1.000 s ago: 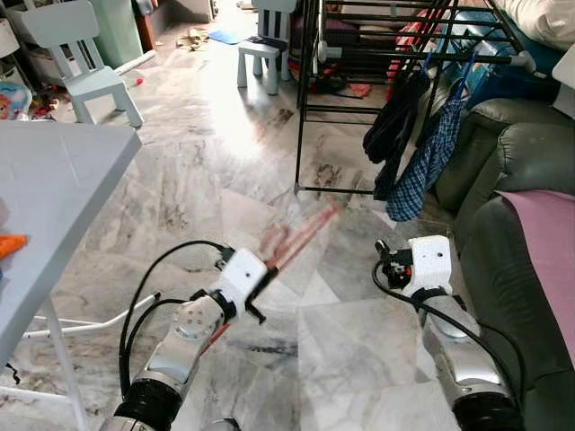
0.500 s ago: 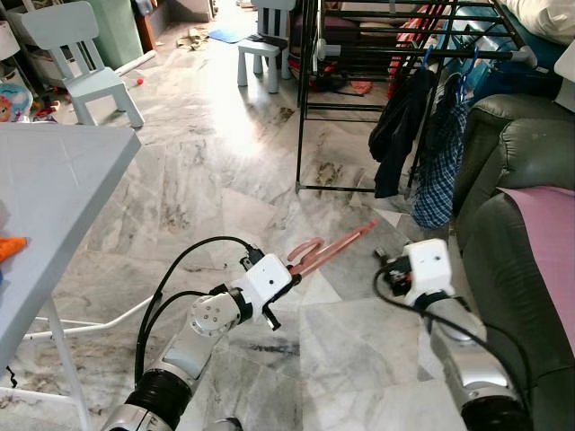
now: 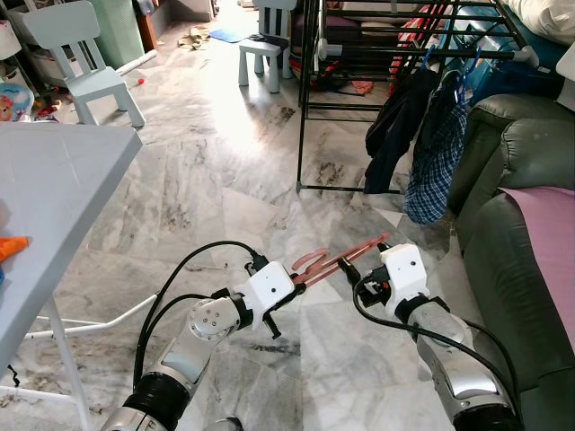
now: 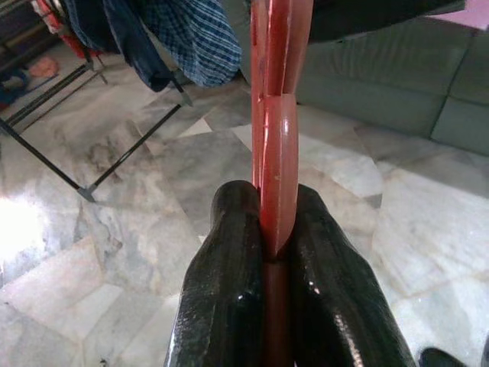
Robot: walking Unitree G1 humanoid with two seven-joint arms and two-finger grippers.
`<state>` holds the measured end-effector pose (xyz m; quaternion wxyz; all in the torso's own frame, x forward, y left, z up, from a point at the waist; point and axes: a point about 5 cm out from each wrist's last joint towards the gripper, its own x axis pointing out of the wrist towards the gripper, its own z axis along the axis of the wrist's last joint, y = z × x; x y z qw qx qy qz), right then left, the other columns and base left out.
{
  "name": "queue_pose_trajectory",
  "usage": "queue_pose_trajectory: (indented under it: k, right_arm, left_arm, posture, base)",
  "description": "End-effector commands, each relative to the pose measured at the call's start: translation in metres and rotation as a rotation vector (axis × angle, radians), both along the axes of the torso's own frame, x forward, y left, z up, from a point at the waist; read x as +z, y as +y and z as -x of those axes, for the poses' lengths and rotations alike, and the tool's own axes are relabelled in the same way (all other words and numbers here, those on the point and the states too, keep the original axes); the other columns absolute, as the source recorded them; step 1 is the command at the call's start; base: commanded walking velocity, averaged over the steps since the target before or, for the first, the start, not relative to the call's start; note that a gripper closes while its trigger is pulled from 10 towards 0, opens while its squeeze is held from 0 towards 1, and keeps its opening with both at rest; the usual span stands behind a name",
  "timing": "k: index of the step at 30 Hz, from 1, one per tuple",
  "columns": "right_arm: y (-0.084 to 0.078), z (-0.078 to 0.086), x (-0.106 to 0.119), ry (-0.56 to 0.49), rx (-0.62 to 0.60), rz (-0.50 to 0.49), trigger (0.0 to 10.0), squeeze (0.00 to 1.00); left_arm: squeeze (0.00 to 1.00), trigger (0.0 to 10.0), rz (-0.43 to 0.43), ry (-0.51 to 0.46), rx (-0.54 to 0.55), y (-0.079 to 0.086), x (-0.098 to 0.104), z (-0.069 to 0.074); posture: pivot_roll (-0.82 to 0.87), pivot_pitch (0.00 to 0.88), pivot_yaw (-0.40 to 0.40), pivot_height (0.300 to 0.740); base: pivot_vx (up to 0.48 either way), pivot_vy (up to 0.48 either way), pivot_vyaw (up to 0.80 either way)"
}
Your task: Hang hanger
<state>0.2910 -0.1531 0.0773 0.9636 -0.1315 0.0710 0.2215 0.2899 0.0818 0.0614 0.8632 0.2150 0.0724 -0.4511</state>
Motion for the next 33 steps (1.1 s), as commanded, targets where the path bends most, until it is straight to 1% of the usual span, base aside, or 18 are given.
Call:
queue_pose_trajectory:
  k: [1,3,4,5,6,7,8,9,11,13,15,19,20,21,28,29,30,33]
  right_arm:
    - [0.01,0.005,0.001,0.002,0.122,0.053,10.0,1.0]
    - [0.01,0.007,0.003,0.004,0.221,0.12,10.0,1.0]
    - [0.003,0.007,0.009,-0.001,0.362,0.247,10.0,1.0]
    - [-0.001,0.006,0.012,0.001,0.41,0.298,10.0,0.67]
    - [-0.005,0.005,0.015,0.0,0.444,0.337,10.0,0.46]
    - [-0.009,0.004,0.019,0.004,0.481,0.38,10.0,0.11]
    - [-0.012,0.003,0.021,0.008,0.504,0.409,10.0,0.11]
    - [-0.015,0.002,0.022,0.01,0.528,0.445,10.0,0.0]
    - [-0.02,-0.001,0.024,0.025,0.566,0.503,10.0,0.0]
    - [-0.023,-0.003,0.026,0.047,0.593,0.518,10.0,0.0]
    - [-0.024,-0.002,0.026,0.071,0.627,0.525,10.0,0.0]
    - [-0.025,0.0,0.025,0.088,0.667,0.536,10.0,0.0]
    - [-0.025,0.002,0.024,0.101,0.717,0.571,10.0,0.0]
    - [-0.026,0.003,0.023,0.107,0.738,0.589,10.0,0.0]
    - [-0.032,0.003,0.02,0.123,0.792,0.674,10.0,0.0]
    - [-0.033,0.002,0.02,0.121,0.792,0.686,9.3,0.0]
    - [-0.035,0.002,0.019,0.121,0.798,0.709,0.1,0.0]
    - [-0.038,0.001,0.018,0.118,0.805,0.738,0.0,0.0]
  left_arm:
    - [0.0,10.0,-0.015,-0.002,-0.059,-0.006,-0.001,0.005]
    - [0.0,10.0,-0.033,-0.003,-0.094,-0.007,-0.003,0.009]
    - [0.0,10.0,-0.05,-0.014,-0.128,-0.007,-0.004,0.013]
    - [0.0,10.0,-0.059,-0.025,-0.146,-0.008,-0.004,0.015]
    - [0.0,10.0,-0.064,-0.034,-0.16,-0.009,-0.003,0.016]
    - [0.0,10.0,-0.067,-0.048,-0.176,-0.011,-0.002,0.017]
    - [0.0,10.0,-0.068,-0.057,-0.185,-0.012,-0.001,0.017]
    - [0.0,10.0,-0.065,-0.07,-0.191,-0.014,0.0,0.017]
    - [0.0,10.0,-0.064,-0.089,-0.219,-0.02,0.005,0.017]
    - [0.0,10.0,-0.093,-0.12,-0.27,-0.025,0.008,0.018]
    - [0.0,10.0,-0.106,-0.127,-0.292,-0.027,0.008,0.019]
    - [0.0,10.0,-0.111,-0.134,-0.3,-0.028,0.008,0.02]
    - [0.0,10.0,-0.124,-0.137,-0.315,-0.028,0.006,0.021]
    - [0.0,10.0,-0.131,-0.138,-0.322,-0.028,0.006,0.022]
    - [0.0,10.0,-0.154,-0.14,-0.344,-0.027,0.005,0.023]
    - [0.0,10.0,-0.153,-0.141,-0.343,-0.027,0.006,0.023]
    - [0.0,10.0,-0.151,-0.145,-0.341,-0.027,0.007,0.022]
    - [0.0,10.0,-0.151,-0.149,-0.342,-0.028,0.008,0.022]
  posture:
    - [0.0,0.104,-0.004,0.74]
    - [0.0,0.104,-0.004,0.74]
    - [0.0,0.108,0.003,0.74]
    - [0.0,0.108,0.003,0.74]
    - [0.0,0.111,0.007,0.74]
    - [0.0,0.112,0.007,0.74]
    - [0.0,0.112,0.007,0.74]
    - [0.0,0.112,0.006,0.74]
    - [0.0,0.114,0.003,0.74]
    - [0.0,0.118,0.0,0.74]
    - [0.0,0.118,0.0,0.74]
    - [0.0,0.123,0.0,0.74]
    - [0.0,0.127,0.0,0.74]
    - [0.0,0.127,0.0,0.74]
    - [0.01,0.132,-0.009,0.74]
    - [0.01,0.132,-0.012,0.74]
    - [0.01,0.132,-0.014,0.74]
    - [0.01,0.132,-0.015,0.74]
  base:
    - [0.0,0.0,0.0]
    - [0.0,0.0,0.0]
    - [0.0,0.0,0.0]
    - [0.0,0.0,0.0]
    - [0.0,0.0,0.0]
    - [0.0,0.0,0.0]
    - [0.0,0.0,0.0]
    - [0.0,0.0,0.0]
    - [0.0,0.0,0.0]
    - [0.0,0.0,0.0]
    - [0.0,0.0,0.0]
    - [0.0,0.0,0.0]
    - [0.0,0.0,0.0]
    - [0.0,0.0,0.0]
    - [0.0,0.0,0.0]
    - [0.0,0.0,0.0]
    - [0.0,0.0,0.0]
    - [0.0,0.0,0.0]
